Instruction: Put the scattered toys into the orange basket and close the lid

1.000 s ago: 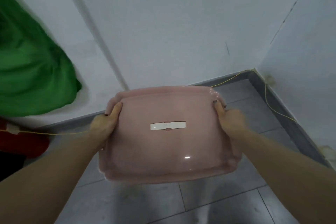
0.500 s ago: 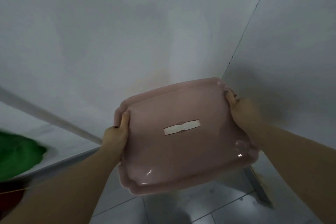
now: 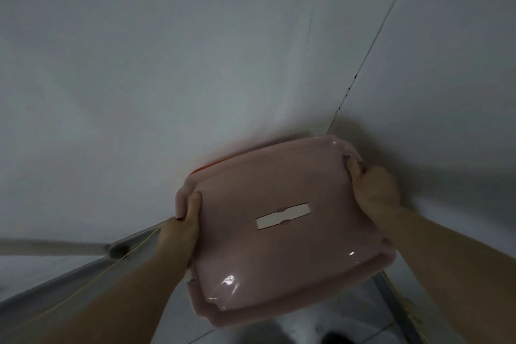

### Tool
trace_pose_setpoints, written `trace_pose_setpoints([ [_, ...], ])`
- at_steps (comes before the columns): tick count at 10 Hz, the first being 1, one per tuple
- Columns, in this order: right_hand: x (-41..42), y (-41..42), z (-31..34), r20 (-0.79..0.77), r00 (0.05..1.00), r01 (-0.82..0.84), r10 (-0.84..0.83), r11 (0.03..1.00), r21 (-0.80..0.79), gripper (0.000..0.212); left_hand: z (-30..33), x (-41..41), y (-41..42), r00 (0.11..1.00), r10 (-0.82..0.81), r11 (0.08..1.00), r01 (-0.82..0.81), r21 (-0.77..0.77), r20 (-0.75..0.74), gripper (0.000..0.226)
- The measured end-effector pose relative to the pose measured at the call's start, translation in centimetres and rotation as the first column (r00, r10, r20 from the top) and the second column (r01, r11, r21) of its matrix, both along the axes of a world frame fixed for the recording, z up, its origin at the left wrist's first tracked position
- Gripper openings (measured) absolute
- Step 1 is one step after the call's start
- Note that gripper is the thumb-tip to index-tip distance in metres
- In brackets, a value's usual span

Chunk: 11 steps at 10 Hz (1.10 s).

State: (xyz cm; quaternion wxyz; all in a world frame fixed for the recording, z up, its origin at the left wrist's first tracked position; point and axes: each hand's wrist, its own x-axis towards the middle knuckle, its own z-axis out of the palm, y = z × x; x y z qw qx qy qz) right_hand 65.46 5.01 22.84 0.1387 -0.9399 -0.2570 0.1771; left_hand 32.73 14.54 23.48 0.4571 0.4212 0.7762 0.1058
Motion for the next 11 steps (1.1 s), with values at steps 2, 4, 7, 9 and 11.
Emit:
trace_pose_setpoints([
  [2, 1.9, 1.5, -9.5, 0.008, 1.000, -0.014, 0.014, 1.000, -0.005, 0.072, -9.3, 1.9, -0.2, 1.000, 0.017, 1.000, -0.017, -0.021, 0.004, 0.068],
  [4, 2.9, 2.0, -14.6, 0.019, 1.000, 0.004, -0.004, 1.000, -0.016, 0.068, -14.7, 2.8, -0.3, 0.999, 0.040, 0.996, -0.040, -0.083, 0.003, 0.084],
  [7, 4.1, 3.1, -17.8, 0.124, 0.992, -0.024, 0.021, 0.999, 0.022, 0.061, -16.5, 4.3, 2.1, 0.999, -0.025, 0.995, 0.023, -0.098, -0.020, 0.078],
  [9, 3.8, 4.5, -16.9, 0.052, 0.999, -0.002, 0.004, 0.999, -0.039, 0.064, -15.4, 3.8, 3.5, 0.994, -0.083, 0.953, 0.101, -0.284, 0.078, 0.104],
  [11, 1.0, 5.3, -9.7, 0.013, 0.999, 0.045, -0.043, 0.969, -0.244, 0.044, -8.4, 3.5, 4.8, 0.913, -0.406, 0.862, 0.365, -0.351, -0.047, 0.060],
])
